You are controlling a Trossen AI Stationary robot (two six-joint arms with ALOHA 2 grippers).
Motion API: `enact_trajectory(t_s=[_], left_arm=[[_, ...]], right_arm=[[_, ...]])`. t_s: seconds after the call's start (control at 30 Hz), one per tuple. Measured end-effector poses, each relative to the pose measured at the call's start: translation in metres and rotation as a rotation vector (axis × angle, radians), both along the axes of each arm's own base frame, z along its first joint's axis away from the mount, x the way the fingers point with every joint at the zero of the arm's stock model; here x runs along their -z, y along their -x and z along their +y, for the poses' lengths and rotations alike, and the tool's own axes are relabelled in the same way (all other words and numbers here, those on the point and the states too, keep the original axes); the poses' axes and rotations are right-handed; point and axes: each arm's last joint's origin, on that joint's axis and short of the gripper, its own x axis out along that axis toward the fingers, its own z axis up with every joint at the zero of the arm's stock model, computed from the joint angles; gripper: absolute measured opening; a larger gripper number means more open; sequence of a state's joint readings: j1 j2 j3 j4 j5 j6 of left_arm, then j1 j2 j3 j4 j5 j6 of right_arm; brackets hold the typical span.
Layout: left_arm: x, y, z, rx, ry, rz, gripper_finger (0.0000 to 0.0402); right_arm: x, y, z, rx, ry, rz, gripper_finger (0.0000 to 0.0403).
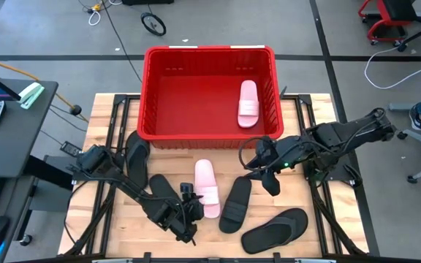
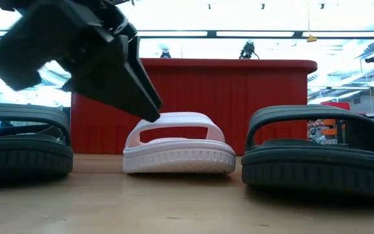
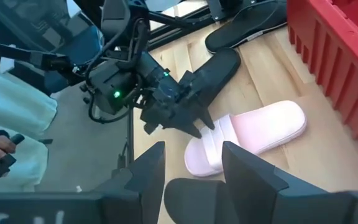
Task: Pick and place slides into bin
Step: Put the pink slide into the red bin
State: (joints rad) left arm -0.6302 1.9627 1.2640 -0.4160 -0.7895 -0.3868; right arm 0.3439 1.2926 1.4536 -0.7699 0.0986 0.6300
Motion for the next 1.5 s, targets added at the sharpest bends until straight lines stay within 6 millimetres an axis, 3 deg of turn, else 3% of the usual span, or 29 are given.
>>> enact_trajectory(t_s=[0.43, 0.87, 1.2, 1.5], left_arm=[[0.011, 0.003, -0.014, 0.049, -0.015, 0.000, 0.0172], [0.010, -0.008, 0.005, -0.028, -0.063, -0.028, 0.0172], [0.010, -0.001, -0.009, 0.015, -0.049, -0.030, 0.0172], [0.013, -0.007, 0.015, -0.095, -0.073, -0.001, 0.0172]], right_arm=[[0.001, -0.002, 0.001, -0.004, 0.004, 0.003, 0.0164], [0.000, 0.000, 0.000, -0.037, 0.024, -0.006, 0.0164], [0.000, 0.001, 0.003, -0.070, 0.038, -0.009, 0.0165], [0.000, 0.002, 0.004, -0.083, 0.053, -0.013, 0.0165]])
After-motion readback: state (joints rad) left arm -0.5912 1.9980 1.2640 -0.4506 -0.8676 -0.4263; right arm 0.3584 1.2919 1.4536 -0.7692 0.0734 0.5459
